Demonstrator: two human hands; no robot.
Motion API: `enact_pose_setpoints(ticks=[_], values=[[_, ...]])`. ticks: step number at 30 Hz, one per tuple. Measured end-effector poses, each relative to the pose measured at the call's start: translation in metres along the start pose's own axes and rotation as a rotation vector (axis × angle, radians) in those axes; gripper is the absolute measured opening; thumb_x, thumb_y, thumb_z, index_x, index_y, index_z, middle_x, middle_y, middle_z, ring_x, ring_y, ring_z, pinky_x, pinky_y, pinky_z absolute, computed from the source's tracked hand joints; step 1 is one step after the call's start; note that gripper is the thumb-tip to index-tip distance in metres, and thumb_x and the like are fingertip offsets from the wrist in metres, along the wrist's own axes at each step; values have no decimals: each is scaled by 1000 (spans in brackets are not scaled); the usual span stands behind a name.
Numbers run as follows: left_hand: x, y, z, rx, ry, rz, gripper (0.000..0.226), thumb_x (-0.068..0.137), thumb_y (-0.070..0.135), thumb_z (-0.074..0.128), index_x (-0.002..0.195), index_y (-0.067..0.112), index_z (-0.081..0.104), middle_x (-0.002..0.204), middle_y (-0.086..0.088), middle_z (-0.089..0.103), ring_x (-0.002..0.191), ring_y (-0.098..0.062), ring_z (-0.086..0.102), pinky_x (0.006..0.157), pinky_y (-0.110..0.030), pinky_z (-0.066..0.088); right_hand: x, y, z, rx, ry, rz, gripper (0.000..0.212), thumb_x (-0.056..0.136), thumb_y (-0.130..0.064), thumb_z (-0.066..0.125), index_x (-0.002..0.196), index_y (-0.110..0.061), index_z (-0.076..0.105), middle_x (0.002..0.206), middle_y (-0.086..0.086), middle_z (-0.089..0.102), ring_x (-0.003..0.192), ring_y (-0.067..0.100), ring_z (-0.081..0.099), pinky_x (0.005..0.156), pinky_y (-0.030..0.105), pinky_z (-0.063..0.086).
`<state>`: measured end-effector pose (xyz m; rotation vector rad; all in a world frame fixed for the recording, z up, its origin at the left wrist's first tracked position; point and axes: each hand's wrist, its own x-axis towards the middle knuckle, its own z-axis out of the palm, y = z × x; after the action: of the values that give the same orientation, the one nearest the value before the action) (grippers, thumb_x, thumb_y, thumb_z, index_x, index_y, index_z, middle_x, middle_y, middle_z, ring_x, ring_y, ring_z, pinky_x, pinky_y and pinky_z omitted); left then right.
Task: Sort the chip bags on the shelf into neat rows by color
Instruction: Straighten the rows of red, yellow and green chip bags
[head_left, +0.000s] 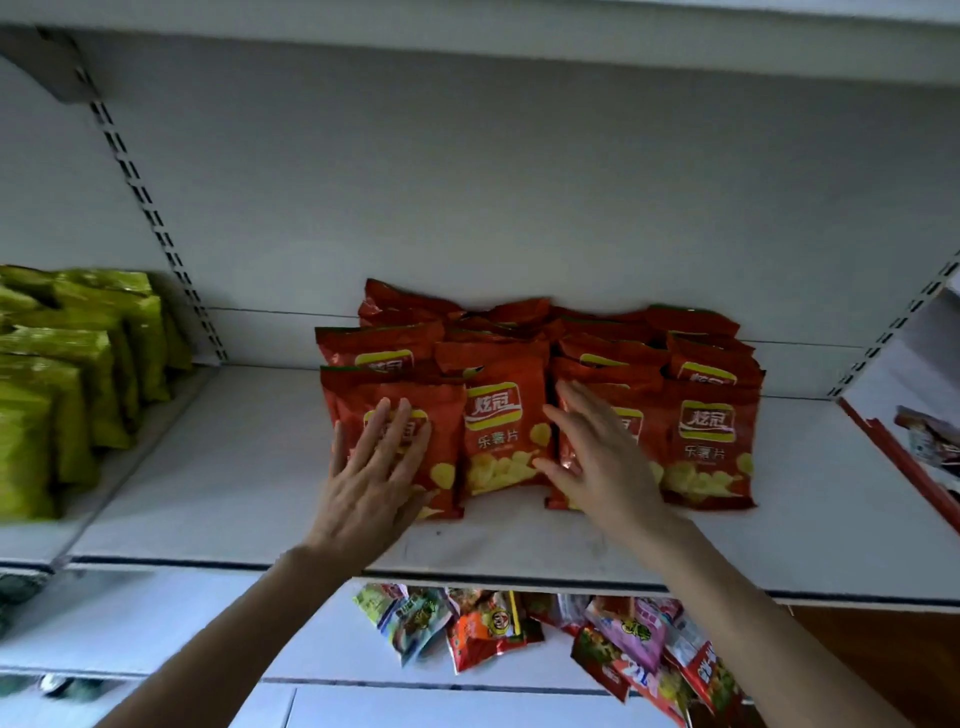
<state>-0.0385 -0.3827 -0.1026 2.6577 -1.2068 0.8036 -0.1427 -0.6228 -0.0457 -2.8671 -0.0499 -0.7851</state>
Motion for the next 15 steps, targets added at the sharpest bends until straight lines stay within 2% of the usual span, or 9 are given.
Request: enact_pose_setpoints(ticks=[2,4,7,9,12,14,15], values=[[0,-12,2,-19,-11,18,65,96,56,15,141,12,32,151,-12,24,146,-21,-8,113,-45,1,17,-21,15,-47,-95,-63,63,84,-40,56,138,-12,40,148,12,32,137,25,23,108,44,14],[2,-21,4,-55,2,27,65,97,56,14,141,12,32,150,-12,24,146,-21,-8,113,-46,2,26,-34,30,-25,-194,-5,70,86,-36,61,144,-15,27,154,7,15,139,18,2,111,37,3],[4,-28,6,-105,-4,44,64,97,55,13,140,11,32,150,-12,22,146,-21,-9,114,-54,13,22,-38,44,17,-185,106,69,85,-31,63,143,-13,31,153,10,18,136,17,-1,114,41,20],[4,-30,7,-146,8,54,64,97,55,14,141,12,31,150,-13,21,146,-21,-10,112,-57,19,18,-41,45,23,-215,153,67,87,-32,60,143,-13,30,154,10,16,137,17,-3,115,42,20],[1,-33,3,-297,92,68,65,96,58,24,143,14,27,153,-13,16,147,-22,-3,112,-54,17,19,-55,42,21,-109,158,69,85,-51,47,140,-11,37,152,13,20,138,21,6,112,42,21],[-3,-38,-2,-429,185,-7,64,94,57,33,142,15,26,153,-14,17,145,-26,7,110,-56,21,21,-73,42,78,-107,211,89,75,-73,33,143,-15,31,154,10,12,139,19,3,111,37,12],[-2,-41,-8,-504,226,-102,66,92,58,38,143,17,25,153,-14,15,144,-27,9,109,-57,22,20,-83,44,96,-137,249,100,69,-82,26,146,-17,24,154,9,7,140,20,-1,111,36,7]])
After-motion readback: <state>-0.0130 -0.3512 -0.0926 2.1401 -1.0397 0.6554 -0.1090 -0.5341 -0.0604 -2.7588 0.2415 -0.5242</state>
